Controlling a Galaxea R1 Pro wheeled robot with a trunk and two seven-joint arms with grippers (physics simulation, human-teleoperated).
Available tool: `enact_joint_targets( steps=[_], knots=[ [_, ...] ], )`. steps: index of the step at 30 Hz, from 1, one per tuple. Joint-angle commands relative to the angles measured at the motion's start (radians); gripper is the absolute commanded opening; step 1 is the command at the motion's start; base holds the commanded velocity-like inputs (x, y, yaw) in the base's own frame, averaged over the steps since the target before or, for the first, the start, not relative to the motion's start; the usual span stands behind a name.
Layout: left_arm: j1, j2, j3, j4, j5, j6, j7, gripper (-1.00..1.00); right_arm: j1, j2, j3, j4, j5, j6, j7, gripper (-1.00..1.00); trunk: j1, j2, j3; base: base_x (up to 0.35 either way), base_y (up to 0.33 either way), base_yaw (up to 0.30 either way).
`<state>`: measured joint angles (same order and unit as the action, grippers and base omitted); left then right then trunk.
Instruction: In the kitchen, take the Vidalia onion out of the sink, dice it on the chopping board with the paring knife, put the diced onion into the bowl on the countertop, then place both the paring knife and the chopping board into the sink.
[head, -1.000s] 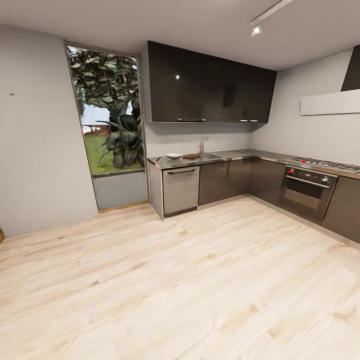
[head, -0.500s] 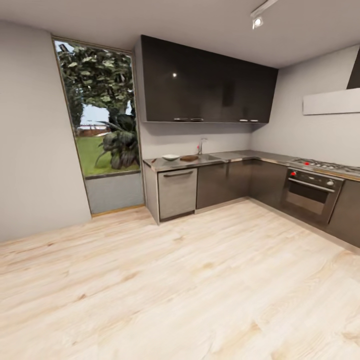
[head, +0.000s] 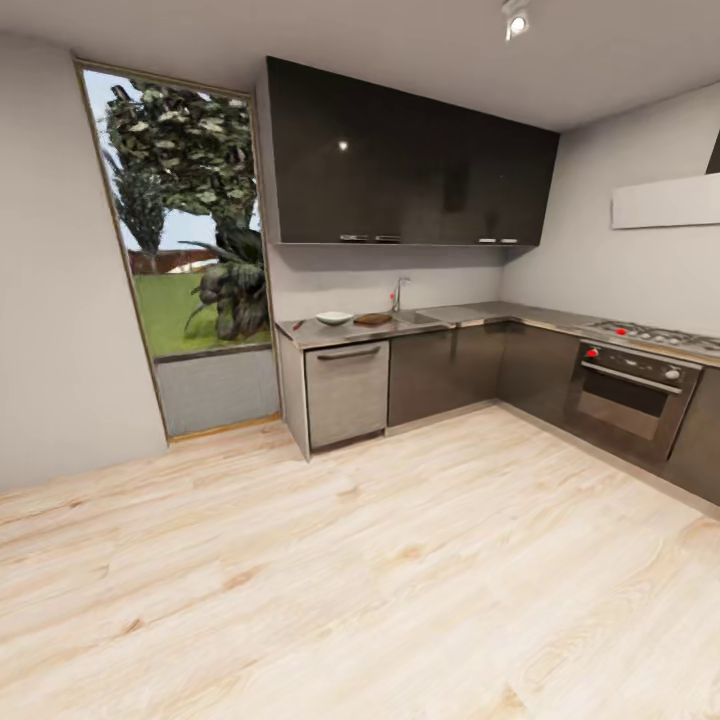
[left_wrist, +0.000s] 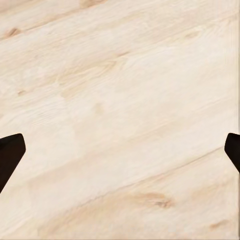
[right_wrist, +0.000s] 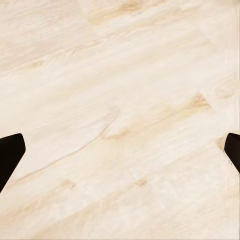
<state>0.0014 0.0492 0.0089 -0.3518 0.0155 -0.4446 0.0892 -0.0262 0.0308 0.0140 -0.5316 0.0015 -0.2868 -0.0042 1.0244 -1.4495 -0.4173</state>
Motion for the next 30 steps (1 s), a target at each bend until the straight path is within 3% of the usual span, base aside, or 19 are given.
enact_joint_targets(
  steps=[1, 30],
  knots=[
    [0.0, 0.0, 0.0, -0.001, 0.001, -0.002, 0.001, 1.0, -0.001, 0.0, 0.001, 0.001, 0.0, -0.003, 0.0, 1.0, 0.001, 0.0, -0.001, 0.333, -0.134, 0.0],
    [0.0, 0.0, 0.0, -0.002, 0.001, -0.002, 0.001, 1.0, 0.0, -0.003, 0.002, 0.001, 0.002, -0.003, 0.0, 1.0, 0.001, 0.0, -0.001, 0.333, -0.112, 0.0]
  ],
)
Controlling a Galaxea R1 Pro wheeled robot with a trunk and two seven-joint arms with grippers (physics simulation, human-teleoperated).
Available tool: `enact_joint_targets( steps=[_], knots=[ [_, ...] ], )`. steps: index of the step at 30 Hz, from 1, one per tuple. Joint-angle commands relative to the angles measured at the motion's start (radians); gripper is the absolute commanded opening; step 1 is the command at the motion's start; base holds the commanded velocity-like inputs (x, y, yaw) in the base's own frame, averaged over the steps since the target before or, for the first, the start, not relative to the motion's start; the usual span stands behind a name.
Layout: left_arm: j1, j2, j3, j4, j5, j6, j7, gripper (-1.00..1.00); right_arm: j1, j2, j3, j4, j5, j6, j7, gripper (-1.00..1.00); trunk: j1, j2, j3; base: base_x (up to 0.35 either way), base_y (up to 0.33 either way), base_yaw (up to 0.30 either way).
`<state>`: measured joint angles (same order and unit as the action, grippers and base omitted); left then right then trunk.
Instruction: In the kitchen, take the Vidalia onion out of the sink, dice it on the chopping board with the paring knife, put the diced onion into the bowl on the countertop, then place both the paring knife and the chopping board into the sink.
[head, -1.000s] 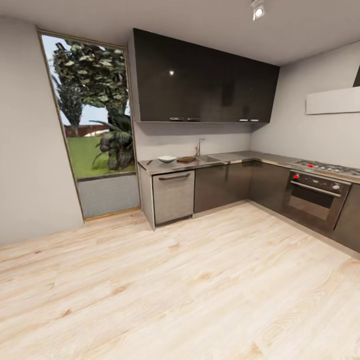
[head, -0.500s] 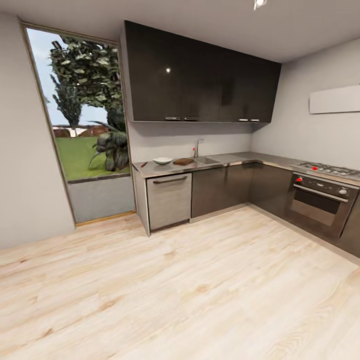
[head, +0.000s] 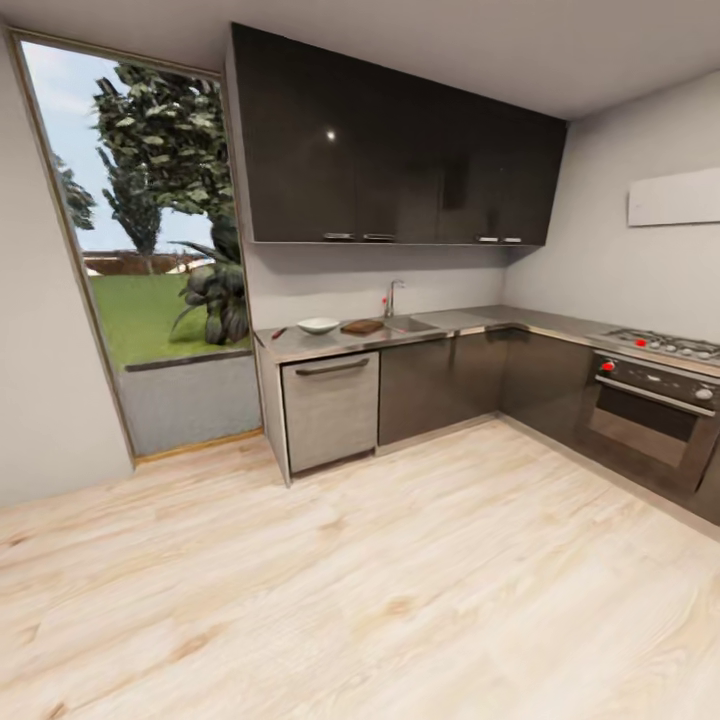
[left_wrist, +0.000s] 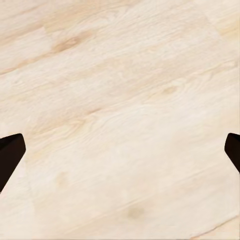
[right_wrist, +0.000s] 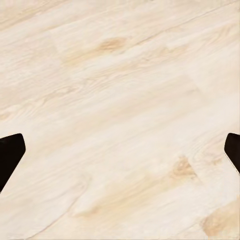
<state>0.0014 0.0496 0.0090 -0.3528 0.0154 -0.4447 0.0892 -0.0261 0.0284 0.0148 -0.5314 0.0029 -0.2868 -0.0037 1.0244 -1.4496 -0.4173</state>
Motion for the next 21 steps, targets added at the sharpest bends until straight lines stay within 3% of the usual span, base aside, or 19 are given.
enact_joint_targets(
  steps=[1, 21],
  knots=[
    [0.0, 0.0, 0.0, -0.001, 0.001, -0.002, 0.001, 1.0, -0.001, 0.002, 0.002, 0.002, 0.0, -0.002, -0.001, 1.0, 0.001, 0.0, -0.001, 0.333, -0.085, 0.0],
    [0.0, 0.001, 0.001, 0.003, 0.003, -0.002, 0.004, 1.0, -0.001, 0.0, 0.001, 0.045, -0.002, -0.001, 0.004, 1.0, 0.001, 0.0, -0.001, 0.333, -0.023, 0.0]
  ],
)
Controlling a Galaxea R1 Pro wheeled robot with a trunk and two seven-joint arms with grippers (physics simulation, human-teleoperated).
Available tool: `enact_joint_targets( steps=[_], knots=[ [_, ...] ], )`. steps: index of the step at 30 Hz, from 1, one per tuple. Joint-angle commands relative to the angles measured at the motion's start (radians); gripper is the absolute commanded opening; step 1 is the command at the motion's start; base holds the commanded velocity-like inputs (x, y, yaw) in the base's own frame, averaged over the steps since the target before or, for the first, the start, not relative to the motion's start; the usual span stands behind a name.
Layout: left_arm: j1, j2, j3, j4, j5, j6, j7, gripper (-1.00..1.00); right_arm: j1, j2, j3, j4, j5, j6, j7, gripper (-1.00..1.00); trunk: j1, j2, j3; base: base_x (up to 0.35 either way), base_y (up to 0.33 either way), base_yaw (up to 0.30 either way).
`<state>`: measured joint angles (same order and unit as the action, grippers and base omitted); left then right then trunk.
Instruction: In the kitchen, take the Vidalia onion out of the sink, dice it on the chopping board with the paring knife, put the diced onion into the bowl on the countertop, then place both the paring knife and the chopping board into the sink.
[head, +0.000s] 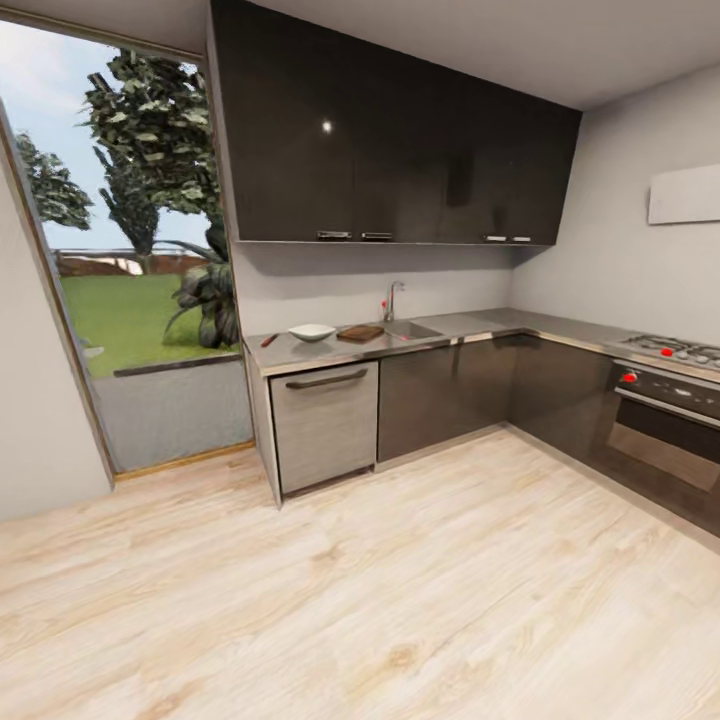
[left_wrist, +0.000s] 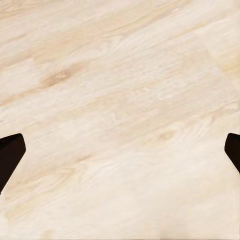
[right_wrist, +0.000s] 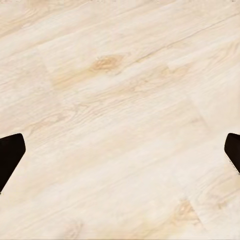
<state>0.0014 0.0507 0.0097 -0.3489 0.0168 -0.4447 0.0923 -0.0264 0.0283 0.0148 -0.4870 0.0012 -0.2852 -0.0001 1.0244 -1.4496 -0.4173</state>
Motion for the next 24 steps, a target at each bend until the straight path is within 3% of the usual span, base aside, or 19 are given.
enact_joint_targets(
  steps=[1, 7, 11, 24],
  knots=[
    [0.0, 0.0, 0.0, 0.0, 0.002, -0.002, 0.001, 1.0, -0.001, 0.0, 0.001, 0.001, 0.0, -0.003, 0.0, 1.0, 0.001, 0.0, -0.001, 0.333, 0.0, 0.0],
    [0.0, 0.003, 0.001, 0.011, 0.009, -0.003, 0.001, 1.0, -0.001, 0.001, 0.002, 0.001, -0.002, -0.003, 0.0, 1.0, 0.001, 0.0, -0.001, 0.333, 0.0, 0.0],
    [0.0, 0.004, 0.025, 0.034, 0.02, -0.003, 0.001, 1.0, -0.001, 0.001, 0.002, 0.001, -0.003, -0.003, 0.0, 1.0, 0.001, 0.0, -0.001, 0.333, 0.0, 0.0],
    [0.0, 0.005, 0.03, 0.036, 0.022, -0.003, 0.001, 1.0, -0.001, 0.001, 0.002, 0.001, -0.003, -0.003, 0.0, 1.0, 0.001, 0.0, -0.001, 0.333, 0.0, 0.0]
  ],
)
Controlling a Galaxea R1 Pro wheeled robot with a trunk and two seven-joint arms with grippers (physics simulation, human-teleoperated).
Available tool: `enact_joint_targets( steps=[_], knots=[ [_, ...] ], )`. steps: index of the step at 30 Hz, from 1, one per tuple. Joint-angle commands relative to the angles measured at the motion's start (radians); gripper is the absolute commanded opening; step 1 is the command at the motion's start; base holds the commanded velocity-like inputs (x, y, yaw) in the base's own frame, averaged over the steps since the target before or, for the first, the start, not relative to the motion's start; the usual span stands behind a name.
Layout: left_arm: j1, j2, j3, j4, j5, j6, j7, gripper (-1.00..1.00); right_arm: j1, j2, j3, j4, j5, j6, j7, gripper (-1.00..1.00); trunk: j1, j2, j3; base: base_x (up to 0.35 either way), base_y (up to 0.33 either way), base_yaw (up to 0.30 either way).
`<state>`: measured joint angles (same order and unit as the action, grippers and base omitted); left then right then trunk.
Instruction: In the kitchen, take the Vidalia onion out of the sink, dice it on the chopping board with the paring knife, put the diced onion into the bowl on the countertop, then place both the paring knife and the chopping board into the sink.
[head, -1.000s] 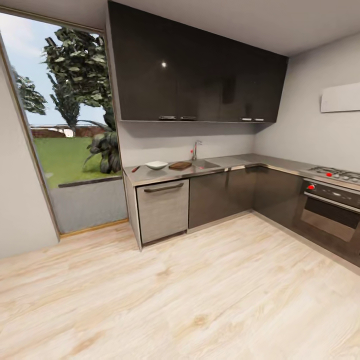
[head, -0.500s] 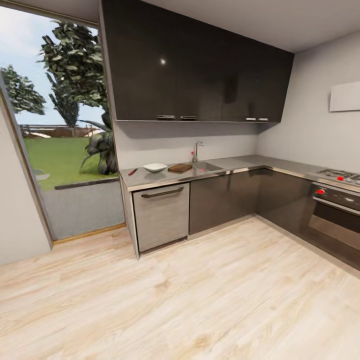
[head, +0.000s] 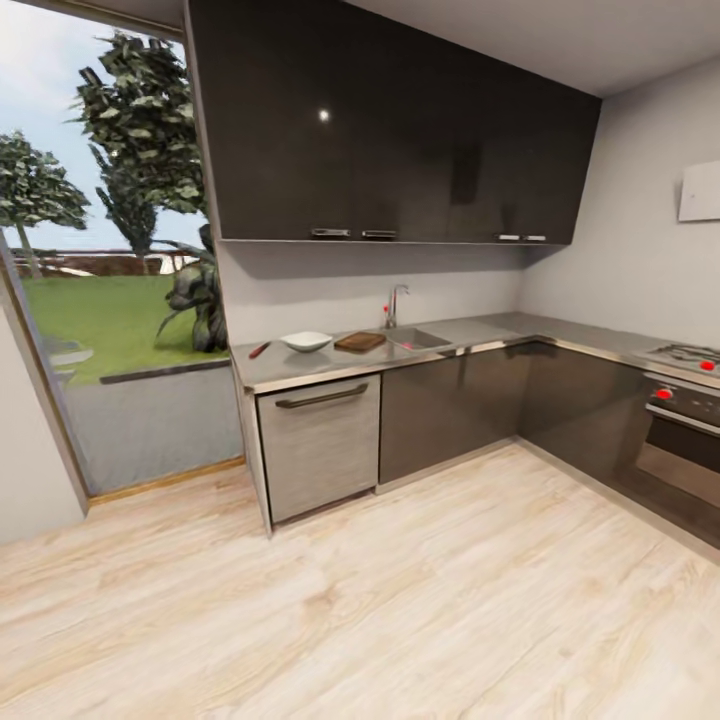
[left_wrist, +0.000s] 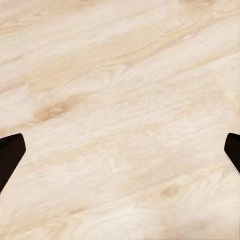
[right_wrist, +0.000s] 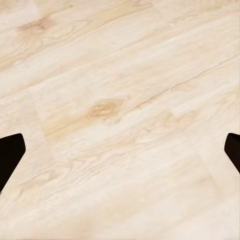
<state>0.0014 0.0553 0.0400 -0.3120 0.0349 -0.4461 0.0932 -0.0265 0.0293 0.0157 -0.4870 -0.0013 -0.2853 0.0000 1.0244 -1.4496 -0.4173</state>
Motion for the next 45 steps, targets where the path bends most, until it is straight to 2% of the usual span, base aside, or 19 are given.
enact_joint_targets(
  steps=[1, 24, 45],
  knots=[
    [0.0, 0.0, 0.0, -0.001, 0.003, -0.002, 0.0, 1.0, -0.001, 0.0, 0.001, 0.001, 0.0, -0.003, 0.0, 1.0, 0.001, 0.0, -0.001, 0.333, 0.0, 0.0],
    [0.0, 0.0, 0.0, -0.002, 0.003, -0.002, 0.0, 1.0, -0.001, 0.001, 0.003, 0.001, 0.001, -0.003, 0.0, 1.0, 0.001, 0.0, -0.001, 0.327, -0.065, 0.0],
    [0.0, 0.0, 0.0, -0.002, 0.003, -0.005, 0.0, 1.0, -0.001, 0.001, 0.003, 0.001, 0.003, -0.003, 0.0, 1.0, 0.001, 0.0, -0.001, 0.017, 0.0, 0.0]
  ],
)
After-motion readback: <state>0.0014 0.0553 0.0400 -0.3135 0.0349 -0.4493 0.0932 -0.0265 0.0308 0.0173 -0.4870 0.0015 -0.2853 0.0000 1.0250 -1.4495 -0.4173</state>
